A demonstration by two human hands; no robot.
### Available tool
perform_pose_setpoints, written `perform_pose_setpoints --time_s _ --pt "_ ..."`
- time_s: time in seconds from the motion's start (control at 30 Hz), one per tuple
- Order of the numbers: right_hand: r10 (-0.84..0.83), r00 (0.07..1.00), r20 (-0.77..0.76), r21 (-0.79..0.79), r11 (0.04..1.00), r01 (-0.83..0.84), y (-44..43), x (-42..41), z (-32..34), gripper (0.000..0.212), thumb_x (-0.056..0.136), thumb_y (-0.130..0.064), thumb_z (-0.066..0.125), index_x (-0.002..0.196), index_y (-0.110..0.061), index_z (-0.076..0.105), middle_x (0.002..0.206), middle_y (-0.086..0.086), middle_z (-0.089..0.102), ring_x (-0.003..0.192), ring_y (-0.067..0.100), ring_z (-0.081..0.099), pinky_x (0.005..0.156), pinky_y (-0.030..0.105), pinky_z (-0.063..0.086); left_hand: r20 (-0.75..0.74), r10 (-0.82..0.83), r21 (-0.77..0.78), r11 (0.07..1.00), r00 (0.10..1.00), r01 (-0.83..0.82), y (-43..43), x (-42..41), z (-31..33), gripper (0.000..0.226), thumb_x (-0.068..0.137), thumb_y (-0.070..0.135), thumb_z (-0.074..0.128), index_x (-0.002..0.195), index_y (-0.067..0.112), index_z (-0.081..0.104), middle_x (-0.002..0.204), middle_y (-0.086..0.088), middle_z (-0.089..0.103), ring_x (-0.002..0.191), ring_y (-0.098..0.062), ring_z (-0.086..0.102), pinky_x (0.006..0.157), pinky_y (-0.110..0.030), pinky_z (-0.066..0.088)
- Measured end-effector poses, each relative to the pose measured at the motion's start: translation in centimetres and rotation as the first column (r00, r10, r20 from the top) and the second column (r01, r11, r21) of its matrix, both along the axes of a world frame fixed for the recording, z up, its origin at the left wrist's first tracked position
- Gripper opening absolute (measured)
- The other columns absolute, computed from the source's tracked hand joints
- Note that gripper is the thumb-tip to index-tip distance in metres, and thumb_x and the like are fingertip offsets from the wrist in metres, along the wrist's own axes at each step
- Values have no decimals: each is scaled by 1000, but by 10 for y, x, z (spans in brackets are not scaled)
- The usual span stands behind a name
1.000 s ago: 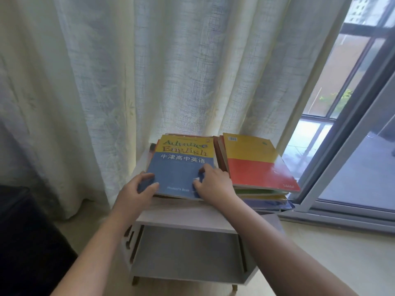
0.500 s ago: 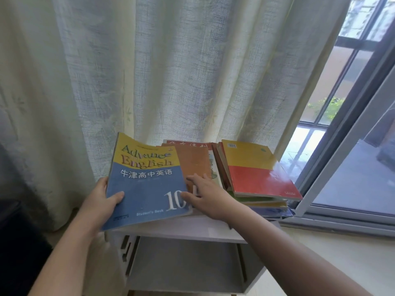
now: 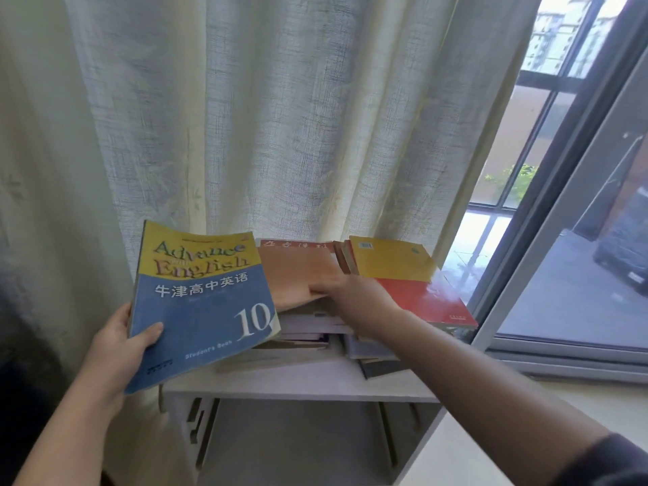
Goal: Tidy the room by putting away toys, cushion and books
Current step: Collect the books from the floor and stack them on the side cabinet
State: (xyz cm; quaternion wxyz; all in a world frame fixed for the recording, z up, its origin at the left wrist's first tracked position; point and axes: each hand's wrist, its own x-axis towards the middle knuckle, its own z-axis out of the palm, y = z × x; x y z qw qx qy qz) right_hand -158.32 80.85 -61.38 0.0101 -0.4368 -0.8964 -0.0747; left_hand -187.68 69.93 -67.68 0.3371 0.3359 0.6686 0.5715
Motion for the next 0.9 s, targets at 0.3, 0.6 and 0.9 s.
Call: perform_pose_setpoints --time_s 0.3,0.6,0.9 --pt "-103 925 -366 236 951 199 33 79 18 69 85 13 45 137 -31 53 142 -4 53 113 29 63 91 38 53 64 -83 61 995 995 79 14 19 0 31 94 1 53 116 22 48 95 -2 61 78 -22 59 66 -35 46" --pt "-255 898 -360 266 894 360 23 112 7 67 89 10 41 142 -30 47 133 -4 60 87 35 68 76 39 55 97 -151 17 989 984 150 27 26 -6 29 93 0 53 116 18 50 94 -3 63 77 -27 60 63 -36 46" --pt "-497 817 -293 -135 867 479 20 106 -9 75 90 5 27 151 -38 26 144 3 45 106 29 57 85 38 52 88 -149 23 989 985 147 33 27 -14 29 93 -1 54 116 17 49 95 -5 63 77 -27 60 65 -36 46"
